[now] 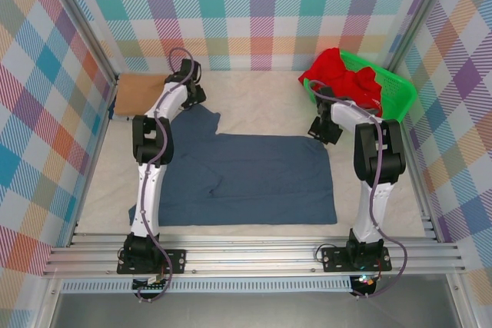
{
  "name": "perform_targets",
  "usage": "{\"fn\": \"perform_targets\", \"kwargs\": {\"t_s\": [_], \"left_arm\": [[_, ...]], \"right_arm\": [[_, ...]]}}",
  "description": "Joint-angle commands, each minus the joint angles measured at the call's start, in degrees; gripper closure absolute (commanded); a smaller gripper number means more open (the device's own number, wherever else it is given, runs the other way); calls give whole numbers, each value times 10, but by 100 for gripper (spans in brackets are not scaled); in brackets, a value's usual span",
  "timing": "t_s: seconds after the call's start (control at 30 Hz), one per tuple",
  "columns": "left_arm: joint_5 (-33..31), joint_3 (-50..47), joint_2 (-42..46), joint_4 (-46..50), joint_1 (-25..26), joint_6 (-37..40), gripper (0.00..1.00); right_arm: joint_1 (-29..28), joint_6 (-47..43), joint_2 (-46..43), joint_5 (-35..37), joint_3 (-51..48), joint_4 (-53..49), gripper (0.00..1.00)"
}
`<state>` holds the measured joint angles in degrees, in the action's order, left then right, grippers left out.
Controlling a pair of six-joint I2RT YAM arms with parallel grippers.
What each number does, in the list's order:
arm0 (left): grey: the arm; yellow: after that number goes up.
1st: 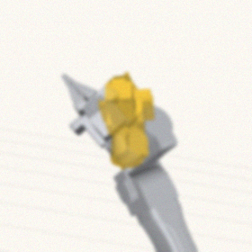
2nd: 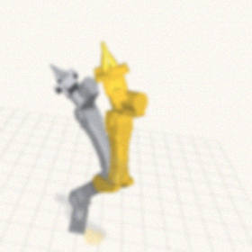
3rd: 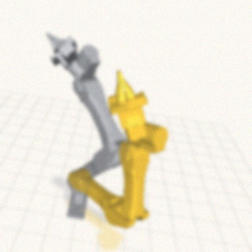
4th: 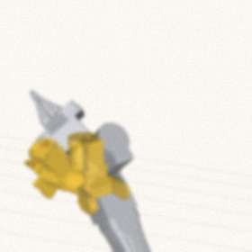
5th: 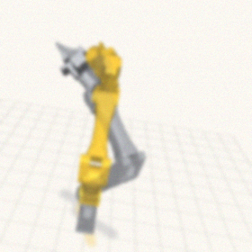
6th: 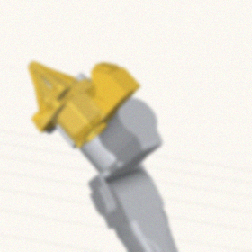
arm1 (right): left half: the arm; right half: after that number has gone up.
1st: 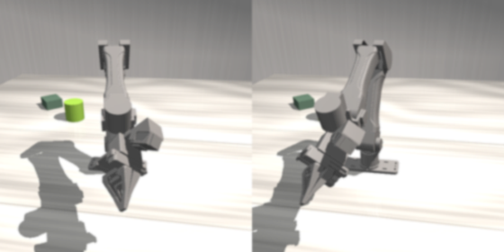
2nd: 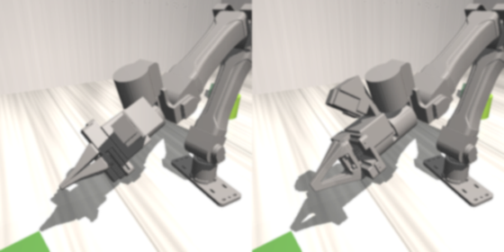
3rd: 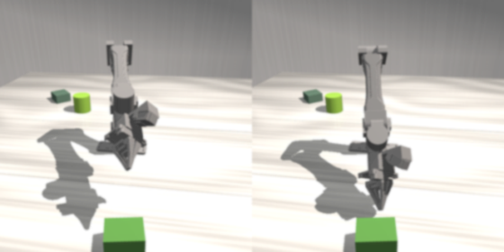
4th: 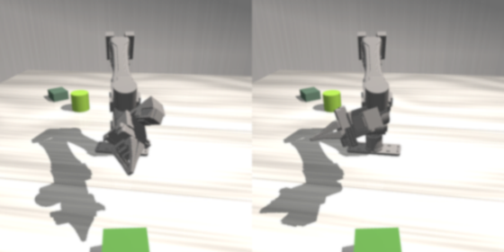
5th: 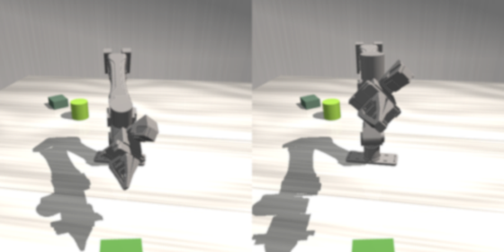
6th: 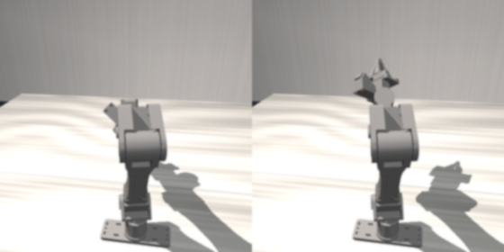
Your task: Fold and stack the t-shirts
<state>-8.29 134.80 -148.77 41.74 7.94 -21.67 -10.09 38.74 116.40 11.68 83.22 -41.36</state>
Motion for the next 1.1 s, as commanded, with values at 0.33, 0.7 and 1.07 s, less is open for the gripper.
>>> {"fn": "perform_targets", "kwargs": {"t_s": [0.33,0.7,1.07], "left_arm": [[17,62,-59,81,4,-2,68],[22,63,6,37,6,-4,100],[31,30,143,64,6,18,100]], "right_arm": [[-4,16,-23,-10,-15,0,100],[-4,0,-54,-21,9,-1,100],[-4,-21,-70,-23,45,-34,100]]}}
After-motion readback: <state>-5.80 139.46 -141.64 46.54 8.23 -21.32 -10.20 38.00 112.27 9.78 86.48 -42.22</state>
